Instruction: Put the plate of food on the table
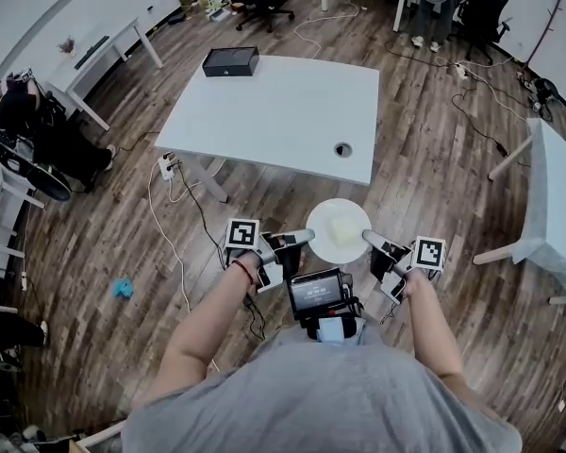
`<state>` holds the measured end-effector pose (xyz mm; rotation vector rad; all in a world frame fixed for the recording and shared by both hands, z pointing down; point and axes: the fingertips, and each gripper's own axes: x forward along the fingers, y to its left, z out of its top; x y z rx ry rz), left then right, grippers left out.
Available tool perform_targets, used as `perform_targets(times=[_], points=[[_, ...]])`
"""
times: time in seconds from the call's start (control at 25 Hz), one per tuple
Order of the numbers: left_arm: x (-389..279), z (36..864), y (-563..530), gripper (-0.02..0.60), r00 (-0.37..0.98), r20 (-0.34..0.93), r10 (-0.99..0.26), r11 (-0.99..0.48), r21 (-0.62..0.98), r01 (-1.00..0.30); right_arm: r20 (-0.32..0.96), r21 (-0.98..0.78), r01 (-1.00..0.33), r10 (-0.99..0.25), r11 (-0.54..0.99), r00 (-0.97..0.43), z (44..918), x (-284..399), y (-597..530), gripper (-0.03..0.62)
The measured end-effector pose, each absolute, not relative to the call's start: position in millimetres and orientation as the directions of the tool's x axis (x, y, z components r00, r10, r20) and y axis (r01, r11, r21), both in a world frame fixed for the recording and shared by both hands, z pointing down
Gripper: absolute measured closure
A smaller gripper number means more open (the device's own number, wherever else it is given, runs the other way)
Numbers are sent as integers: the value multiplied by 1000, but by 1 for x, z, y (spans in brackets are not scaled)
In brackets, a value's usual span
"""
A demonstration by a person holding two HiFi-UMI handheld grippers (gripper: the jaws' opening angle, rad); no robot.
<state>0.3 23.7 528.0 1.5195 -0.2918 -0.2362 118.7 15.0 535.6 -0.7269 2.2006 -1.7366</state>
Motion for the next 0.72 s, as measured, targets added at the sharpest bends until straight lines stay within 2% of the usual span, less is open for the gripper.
perform_targets(times=[0.44,0.72], points=[[14,542,-21,552,930,50,-364,53,998,-33,124,-956,-236,-490,174,-863,544,132,-34,546],[41,528,-99,552,913,51,-404,75,997,-22,147,-953,-250,-458,173,-877,533,161,-118,546]])
